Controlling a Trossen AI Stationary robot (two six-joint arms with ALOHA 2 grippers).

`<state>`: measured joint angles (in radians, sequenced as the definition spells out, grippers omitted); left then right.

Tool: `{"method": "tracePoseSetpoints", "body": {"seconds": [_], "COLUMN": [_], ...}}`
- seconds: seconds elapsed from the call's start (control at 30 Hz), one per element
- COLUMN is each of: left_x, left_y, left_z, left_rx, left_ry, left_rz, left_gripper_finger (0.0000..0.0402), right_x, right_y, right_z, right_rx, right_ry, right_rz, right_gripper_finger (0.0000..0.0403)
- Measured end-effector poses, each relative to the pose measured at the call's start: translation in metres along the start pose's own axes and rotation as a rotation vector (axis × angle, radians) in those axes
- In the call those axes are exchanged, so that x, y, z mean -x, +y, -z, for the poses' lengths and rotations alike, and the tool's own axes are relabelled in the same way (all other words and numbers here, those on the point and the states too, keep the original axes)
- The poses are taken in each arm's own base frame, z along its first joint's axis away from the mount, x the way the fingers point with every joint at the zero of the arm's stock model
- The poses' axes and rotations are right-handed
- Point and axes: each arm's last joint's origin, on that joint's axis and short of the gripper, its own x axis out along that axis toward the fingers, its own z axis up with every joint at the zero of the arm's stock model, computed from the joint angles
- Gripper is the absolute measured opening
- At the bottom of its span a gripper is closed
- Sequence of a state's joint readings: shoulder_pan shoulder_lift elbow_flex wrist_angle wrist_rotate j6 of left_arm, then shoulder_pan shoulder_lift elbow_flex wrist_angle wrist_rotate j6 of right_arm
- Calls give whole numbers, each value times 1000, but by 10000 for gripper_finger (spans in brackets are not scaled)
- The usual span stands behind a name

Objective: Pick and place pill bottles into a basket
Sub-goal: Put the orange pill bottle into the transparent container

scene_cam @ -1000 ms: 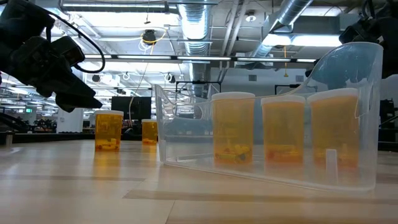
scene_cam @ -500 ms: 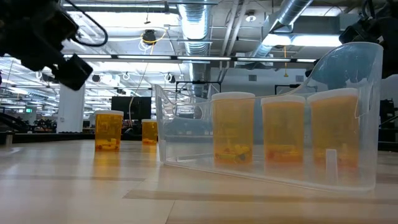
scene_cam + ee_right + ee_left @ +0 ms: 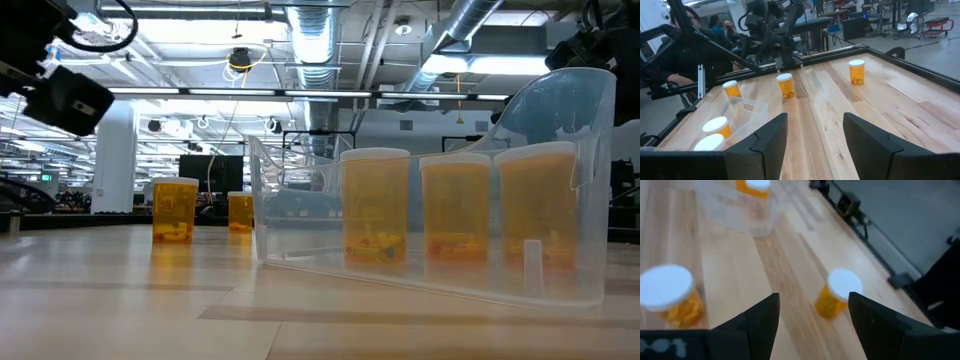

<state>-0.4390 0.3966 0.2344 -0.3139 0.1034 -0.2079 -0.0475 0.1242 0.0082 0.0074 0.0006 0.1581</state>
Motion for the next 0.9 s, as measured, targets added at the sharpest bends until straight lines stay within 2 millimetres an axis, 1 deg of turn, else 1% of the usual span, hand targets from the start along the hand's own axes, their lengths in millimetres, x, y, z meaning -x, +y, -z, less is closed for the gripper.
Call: {"method": "tracePoseSetpoints", "body": {"seconds": [0.23, 0.33, 0.5, 0.63, 0.9], "left_x": [-6, -13, -28, -41, -69], "left_y": [-20, -30, -42, -44, -46], "left_z": [6, 10, 15, 22, 27], "left_rx": [-49, -69, -104, -107, -56], "left_ry": [33, 50, 87, 131, 128], "left_rz": [16, 41, 25, -39, -98], "left_gripper_finger": [226, 226, 226, 226, 226], "right_x": [0, 0, 0, 0, 0], "right_y": [0, 0, 0, 0, 0], "right_z": [0, 0, 0, 0, 0], "right_rx": [0, 0, 0, 0, 0], "right_ry": [0, 0, 0, 0, 0], "right_rz": [0, 0, 0, 0, 0], "right_gripper_finger": [184, 183, 186, 187, 185]}}
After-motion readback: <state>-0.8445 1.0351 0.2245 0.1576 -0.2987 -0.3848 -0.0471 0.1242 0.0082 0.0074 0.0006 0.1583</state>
